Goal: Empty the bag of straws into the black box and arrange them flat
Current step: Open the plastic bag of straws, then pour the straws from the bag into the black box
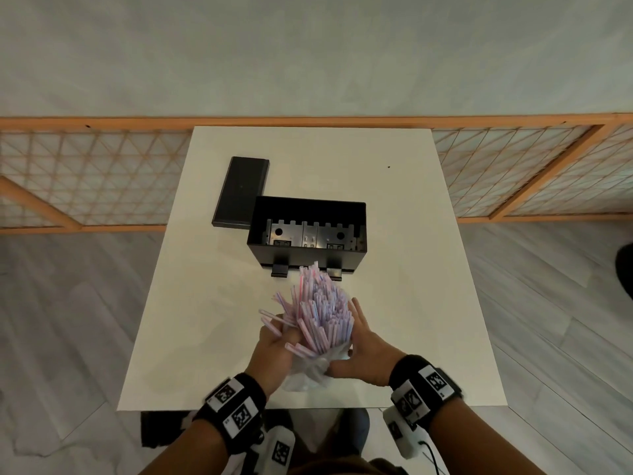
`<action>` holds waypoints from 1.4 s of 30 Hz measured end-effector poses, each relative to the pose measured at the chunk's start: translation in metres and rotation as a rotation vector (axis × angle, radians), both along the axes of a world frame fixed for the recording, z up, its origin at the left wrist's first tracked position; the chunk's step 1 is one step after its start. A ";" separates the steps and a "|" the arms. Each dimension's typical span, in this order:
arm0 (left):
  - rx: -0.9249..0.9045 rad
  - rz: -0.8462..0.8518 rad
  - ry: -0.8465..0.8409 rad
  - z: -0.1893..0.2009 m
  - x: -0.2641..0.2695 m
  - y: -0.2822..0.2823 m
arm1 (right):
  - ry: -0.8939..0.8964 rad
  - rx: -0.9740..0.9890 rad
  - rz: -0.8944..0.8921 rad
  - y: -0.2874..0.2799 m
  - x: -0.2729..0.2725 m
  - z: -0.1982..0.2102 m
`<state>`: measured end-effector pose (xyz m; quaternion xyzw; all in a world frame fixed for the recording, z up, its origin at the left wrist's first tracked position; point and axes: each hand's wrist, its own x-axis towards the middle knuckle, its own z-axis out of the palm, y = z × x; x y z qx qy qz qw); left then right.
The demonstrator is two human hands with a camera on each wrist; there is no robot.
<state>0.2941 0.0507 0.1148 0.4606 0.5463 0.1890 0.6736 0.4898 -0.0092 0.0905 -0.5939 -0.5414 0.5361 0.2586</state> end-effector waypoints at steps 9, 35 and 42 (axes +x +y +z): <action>0.105 -0.139 0.016 0.037 0.015 0.006 | -0.030 0.096 -0.118 0.015 -0.002 0.029; 0.593 0.223 0.162 0.113 -0.007 0.036 | 0.501 -0.030 -0.346 0.027 -0.018 0.083; 0.598 0.040 0.231 0.120 -0.012 0.044 | 0.842 -0.119 -0.408 0.039 -0.029 0.086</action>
